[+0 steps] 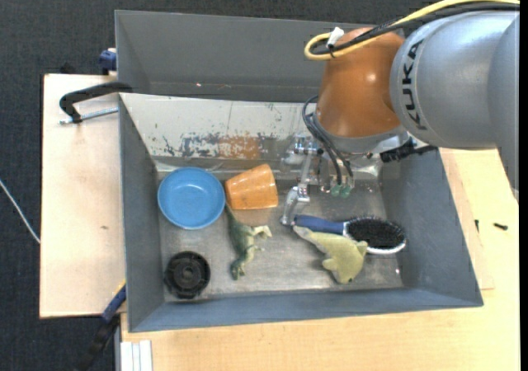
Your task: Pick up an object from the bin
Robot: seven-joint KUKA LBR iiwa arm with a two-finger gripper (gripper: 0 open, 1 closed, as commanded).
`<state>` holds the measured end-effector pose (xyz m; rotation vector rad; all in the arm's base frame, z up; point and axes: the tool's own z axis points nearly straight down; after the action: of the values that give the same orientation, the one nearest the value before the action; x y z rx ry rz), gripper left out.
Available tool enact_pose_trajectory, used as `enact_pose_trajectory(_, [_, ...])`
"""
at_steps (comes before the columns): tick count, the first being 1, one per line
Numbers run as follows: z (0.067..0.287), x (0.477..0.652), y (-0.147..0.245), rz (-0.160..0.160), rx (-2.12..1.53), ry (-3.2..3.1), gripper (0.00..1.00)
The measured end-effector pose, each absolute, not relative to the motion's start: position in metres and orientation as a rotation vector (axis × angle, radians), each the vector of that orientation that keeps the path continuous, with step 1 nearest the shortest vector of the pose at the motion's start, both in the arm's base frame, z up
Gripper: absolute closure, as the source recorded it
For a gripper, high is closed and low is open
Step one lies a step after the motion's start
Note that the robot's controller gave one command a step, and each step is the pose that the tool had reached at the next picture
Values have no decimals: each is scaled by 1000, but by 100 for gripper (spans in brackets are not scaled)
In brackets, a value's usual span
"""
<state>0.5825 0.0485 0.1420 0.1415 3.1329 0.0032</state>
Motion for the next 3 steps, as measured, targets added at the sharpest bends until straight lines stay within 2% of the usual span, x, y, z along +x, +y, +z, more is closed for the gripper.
enact_pose_trajectory(1, [74,605,76,2,-42,3130,0])
enact_pose_trajectory(2, [106,573,4,-4,-245,3130,0])
enact_pose_trajectory(3, [71,566,-10,3,-202,3129,0])
